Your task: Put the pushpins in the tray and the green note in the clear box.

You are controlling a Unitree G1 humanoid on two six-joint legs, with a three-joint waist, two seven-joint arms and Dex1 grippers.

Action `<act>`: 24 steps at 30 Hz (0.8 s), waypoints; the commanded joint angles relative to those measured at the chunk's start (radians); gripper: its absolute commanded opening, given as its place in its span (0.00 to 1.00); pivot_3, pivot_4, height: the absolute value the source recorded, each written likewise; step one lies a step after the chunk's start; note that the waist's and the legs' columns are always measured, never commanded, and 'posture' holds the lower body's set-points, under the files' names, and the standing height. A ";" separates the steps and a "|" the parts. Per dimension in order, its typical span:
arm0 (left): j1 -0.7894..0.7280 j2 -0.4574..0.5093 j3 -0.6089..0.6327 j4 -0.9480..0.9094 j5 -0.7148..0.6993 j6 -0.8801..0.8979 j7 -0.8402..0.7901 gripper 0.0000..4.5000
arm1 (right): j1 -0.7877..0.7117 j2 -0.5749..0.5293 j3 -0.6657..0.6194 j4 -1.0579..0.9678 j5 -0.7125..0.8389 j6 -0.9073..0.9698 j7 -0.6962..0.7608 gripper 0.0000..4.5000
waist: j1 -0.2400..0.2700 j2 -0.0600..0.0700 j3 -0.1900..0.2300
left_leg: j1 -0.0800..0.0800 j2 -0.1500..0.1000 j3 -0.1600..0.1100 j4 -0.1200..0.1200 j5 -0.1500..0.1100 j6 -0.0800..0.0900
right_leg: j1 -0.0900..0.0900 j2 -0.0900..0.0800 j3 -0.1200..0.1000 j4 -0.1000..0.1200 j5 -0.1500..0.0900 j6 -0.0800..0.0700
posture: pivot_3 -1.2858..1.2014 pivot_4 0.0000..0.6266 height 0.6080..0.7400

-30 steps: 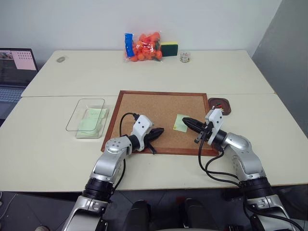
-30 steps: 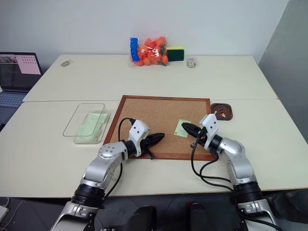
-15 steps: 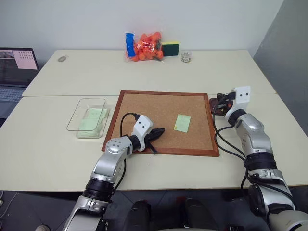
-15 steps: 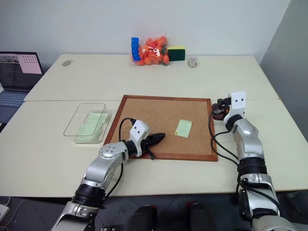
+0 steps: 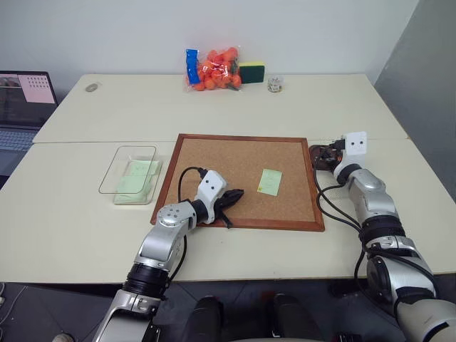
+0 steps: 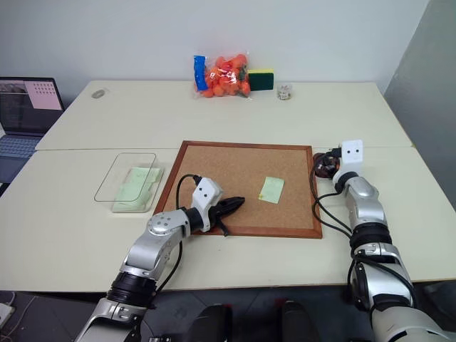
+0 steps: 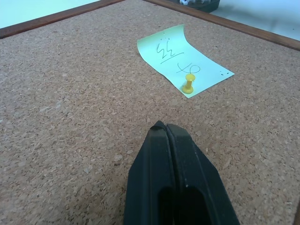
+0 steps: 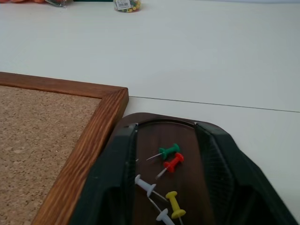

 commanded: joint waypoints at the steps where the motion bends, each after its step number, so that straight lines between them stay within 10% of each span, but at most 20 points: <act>1: 0.017 -0.012 -0.030 0.016 0.007 0.013 0.002 0.00 | -0.032 -0.018 -0.014 -0.011 -0.006 -0.036 -0.010 0.68 | 0.000 0.000 0.000 | 0.000 0.000 0.000 0.000 0.000 0.000 | 0.000 0.000 0.000 0.000 0.000 0.000 | 0.52 0.24 1.00; 5: 0.014 -0.013 -0.030 0.019 0.007 0.013 0.001 0.00 | 0.002 -0.026 0.004 -0.078 -0.005 -0.056 0.044 0.88 | 0.000 0.000 0.000 | 0.000 0.000 0.000 0.000 0.000 0.000 | 0.000 0.000 0.000 0.000 0.000 0.000 | 0.52 0.24 1.00; 14: 0.021 -0.010 -0.028 0.016 0.006 0.013 0.000 0.00 | 0.278 -0.013 0.124 -0.567 0.163 0.004 0.424 0.88 | -0.001 0.001 0.000 | 0.000 0.000 -0.002 0.000 0.000 0.000 | 0.000 0.000 -0.001 0.000 -0.002 0.002 | 0.52 0.24 1.00; 24: 0.021 -0.012 -0.030 0.018 0.007 0.013 0.001 0.00 | 0.410 0.012 0.303 -0.743 0.119 0.024 0.532 0.88 | 0.000 0.001 0.000 | 0.000 0.000 -0.003 0.000 0.000 0.000 | 0.001 0.000 -0.002 -0.001 -0.003 0.005 | 0.52 0.24 1.00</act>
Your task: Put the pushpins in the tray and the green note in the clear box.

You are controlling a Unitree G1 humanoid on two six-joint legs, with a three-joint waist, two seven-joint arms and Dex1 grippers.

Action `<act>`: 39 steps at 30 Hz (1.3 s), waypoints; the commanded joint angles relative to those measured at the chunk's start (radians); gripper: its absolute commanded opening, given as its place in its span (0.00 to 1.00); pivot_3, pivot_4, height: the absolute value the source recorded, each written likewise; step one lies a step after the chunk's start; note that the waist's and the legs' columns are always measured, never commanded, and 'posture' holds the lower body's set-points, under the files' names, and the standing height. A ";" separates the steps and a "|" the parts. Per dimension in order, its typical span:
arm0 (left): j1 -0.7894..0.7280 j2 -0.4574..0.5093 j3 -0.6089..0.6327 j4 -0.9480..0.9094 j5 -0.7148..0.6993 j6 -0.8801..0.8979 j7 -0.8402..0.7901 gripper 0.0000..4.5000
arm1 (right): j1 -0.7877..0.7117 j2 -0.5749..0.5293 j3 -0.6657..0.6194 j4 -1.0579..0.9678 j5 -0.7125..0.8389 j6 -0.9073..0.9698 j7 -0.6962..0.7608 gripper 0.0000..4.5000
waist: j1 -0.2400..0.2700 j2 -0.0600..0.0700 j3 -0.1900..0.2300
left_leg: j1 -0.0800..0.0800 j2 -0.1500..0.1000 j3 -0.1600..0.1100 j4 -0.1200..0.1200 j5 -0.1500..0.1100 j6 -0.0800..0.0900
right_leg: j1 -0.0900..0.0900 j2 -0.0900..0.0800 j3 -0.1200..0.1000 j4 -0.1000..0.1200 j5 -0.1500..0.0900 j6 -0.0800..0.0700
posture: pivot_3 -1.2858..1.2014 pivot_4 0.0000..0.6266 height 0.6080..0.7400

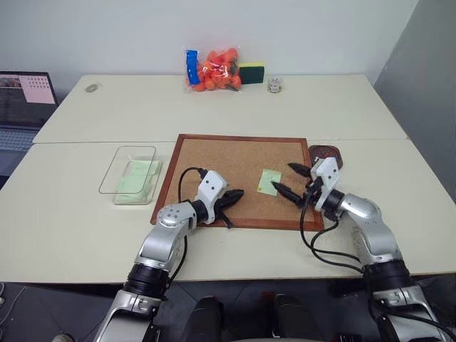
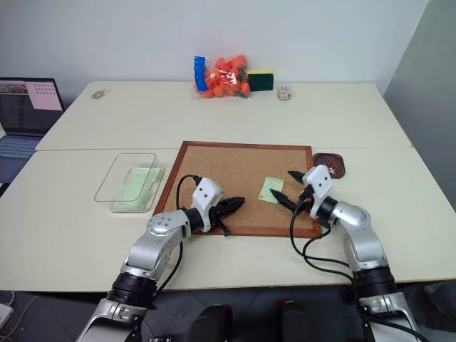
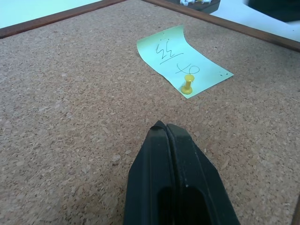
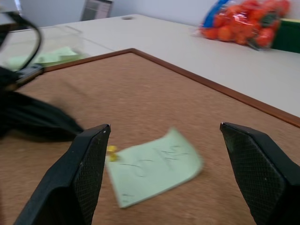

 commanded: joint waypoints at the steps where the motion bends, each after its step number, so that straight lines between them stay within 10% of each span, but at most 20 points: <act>1: 0.019 -0.010 -0.032 0.017 0.007 0.012 -0.001 0.00 | 0.003 0.015 0.050 -0.032 -0.020 -0.017 0.033 0.88 | 0.000 0.000 0.000 | 0.000 0.000 0.000 0.000 0.000 0.000 | 0.000 0.000 0.000 0.000 0.000 0.000 | 0.52 0.24 1.00; 17: 0.033 -0.004 -0.026 -0.005 0.006 0.020 0.012 0.00 | -0.124 0.075 0.089 0.260 -0.104 -0.096 0.039 0.88 | -0.001 0.000 0.000 | 0.001 0.000 0.001 0.000 0.000 0.000 | 0.000 0.000 0.001 0.000 0.000 0.000 | 0.52 0.24 1.00; 36: 0.024 -0.006 -0.031 -0.003 0.004 0.019 0.015 0.00 | -0.158 0.094 0.084 0.318 -0.126 -0.088 0.000 0.03 | -0.004 0.000 0.000 | 0.001 0.000 0.001 0.000 0.000 0.000 | 0.000 0.000 0.001 0.000 0.000 0.000 | 0.52 0.24 1.00; 39: 0.025 -0.007 -0.031 -0.004 0.004 0.019 0.016 0.00 | -0.161 0.094 0.080 0.323 -0.133 -0.086 -0.002 0.01 | -0.005 0.000 0.000 | 0.001 0.000 0.001 0.000 0.000 0.000 | 0.000 0.000 0.001 0.000 0.000 0.000 | 0.52 0.24 1.00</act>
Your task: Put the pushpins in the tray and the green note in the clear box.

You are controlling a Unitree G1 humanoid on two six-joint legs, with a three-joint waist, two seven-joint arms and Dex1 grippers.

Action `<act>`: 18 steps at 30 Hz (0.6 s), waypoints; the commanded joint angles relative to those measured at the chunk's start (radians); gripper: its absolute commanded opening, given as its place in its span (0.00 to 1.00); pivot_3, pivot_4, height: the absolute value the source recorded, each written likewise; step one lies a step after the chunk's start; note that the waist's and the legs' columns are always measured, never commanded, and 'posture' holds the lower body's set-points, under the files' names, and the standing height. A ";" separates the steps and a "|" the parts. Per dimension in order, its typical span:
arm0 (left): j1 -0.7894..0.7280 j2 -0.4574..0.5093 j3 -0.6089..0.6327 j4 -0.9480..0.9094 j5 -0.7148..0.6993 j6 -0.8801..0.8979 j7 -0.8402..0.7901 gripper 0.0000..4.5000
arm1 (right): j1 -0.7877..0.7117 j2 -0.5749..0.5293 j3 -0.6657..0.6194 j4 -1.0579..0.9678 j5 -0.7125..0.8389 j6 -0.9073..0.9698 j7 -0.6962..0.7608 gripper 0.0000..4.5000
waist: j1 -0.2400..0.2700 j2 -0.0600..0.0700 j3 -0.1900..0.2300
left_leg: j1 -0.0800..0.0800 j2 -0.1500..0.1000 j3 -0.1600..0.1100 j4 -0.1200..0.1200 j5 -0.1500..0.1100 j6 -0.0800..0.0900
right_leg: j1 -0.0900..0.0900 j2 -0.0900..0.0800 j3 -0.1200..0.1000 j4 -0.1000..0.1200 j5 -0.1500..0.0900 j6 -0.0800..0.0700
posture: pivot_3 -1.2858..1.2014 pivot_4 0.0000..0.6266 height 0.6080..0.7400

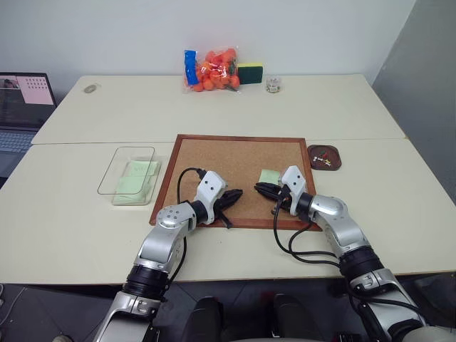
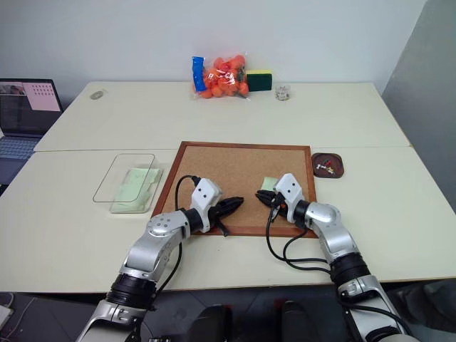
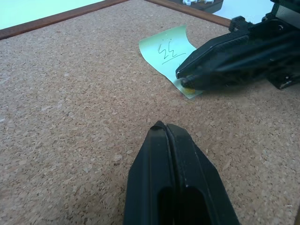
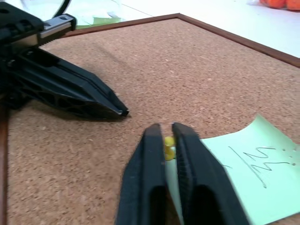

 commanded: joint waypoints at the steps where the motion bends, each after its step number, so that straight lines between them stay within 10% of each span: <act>1: 0.015 -0.010 -0.031 0.008 0.004 0.016 -0.004 0.00 | -0.011 0.001 -0.008 0.012 -0.011 0.011 0.000 0.01 | 0.000 0.000 0.000 | 0.000 0.000 0.000 0.000 0.000 0.000 | 0.000 0.000 0.000 0.000 0.000 0.000 | 0.52 0.24 1.00; 18: 0.008 -0.008 -0.027 0.017 0.005 0.009 -0.006 0.00 | 0.037 -0.025 -0.082 -0.328 0.169 0.166 0.059 0.01 | 0.004 0.000 0.000 | -0.003 0.000 -0.002 0.000 0.000 0.000 | -0.002 0.000 -0.001 0.000 0.000 0.000 | 0.52 0.24 1.00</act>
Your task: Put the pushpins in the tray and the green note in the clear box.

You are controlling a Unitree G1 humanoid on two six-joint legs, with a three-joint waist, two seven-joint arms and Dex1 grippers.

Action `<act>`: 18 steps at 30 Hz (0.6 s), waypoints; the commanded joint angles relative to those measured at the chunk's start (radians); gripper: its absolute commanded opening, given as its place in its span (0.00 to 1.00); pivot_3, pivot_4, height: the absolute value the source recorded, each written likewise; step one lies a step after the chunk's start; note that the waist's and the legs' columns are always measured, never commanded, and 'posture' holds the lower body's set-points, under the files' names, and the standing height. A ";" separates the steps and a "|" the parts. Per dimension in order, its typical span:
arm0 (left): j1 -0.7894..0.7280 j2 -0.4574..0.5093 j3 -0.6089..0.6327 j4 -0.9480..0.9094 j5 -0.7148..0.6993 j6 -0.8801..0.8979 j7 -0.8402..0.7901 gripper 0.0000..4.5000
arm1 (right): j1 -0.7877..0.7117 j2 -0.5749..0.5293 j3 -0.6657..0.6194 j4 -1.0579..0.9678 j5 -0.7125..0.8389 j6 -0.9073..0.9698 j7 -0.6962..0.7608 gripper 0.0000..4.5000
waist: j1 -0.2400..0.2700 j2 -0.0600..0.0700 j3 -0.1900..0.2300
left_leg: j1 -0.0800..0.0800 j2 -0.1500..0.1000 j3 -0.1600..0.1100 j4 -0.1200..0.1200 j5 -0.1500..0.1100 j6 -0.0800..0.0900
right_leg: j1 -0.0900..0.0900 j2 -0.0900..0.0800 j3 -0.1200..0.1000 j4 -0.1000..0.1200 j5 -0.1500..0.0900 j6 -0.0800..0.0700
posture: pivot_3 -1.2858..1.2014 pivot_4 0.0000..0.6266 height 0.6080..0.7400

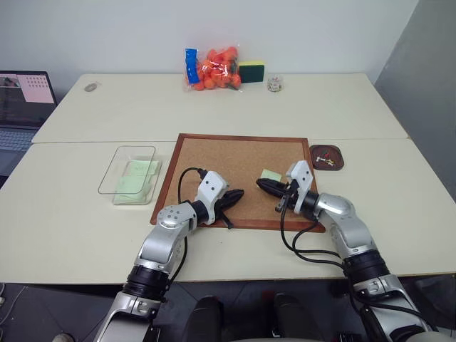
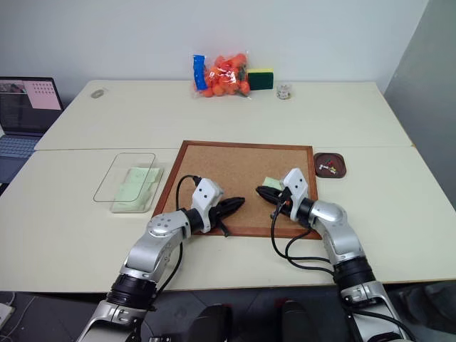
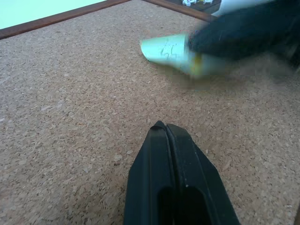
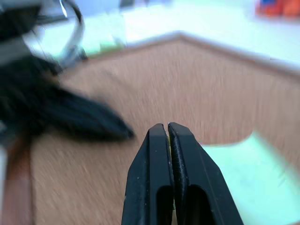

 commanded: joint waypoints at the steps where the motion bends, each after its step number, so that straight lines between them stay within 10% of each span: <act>1: 0.003 -0.006 -0.026 0.028 0.008 0.002 -0.005 0.00 | 0.002 -0.024 -0.020 -0.106 0.042 0.050 0.018 0.01 | 0.000 0.000 0.000 | 0.001 0.000 0.000 0.000 0.000 0.000 | 0.000 0.000 0.000 0.000 0.000 0.000 | 0.52 0.24 1.00; 8: -0.064 0.028 -0.042 0.023 0.096 -0.232 0.004 0.00 | -0.018 -0.079 -0.018 -0.148 0.101 0.150 0.096 0.01 | 0.002 -0.001 0.001 | 0.000 0.000 0.000 0.000 0.000 0.000 | 0.000 0.000 0.000 0.000 0.000 0.000 | 0.52 0.24 1.00; 18: -0.113 0.172 -0.098 0.055 0.221 -0.663 -0.073 0.42 | -0.066 -0.155 -0.003 -0.125 0.139 0.230 0.245 0.00 | -0.008 -0.002 0.002 | -0.002 0.001 0.001 -0.002 0.000 0.000 | -0.002 0.001 0.000 -0.002 0.002 -0.006 | 0.52 0.24 1.00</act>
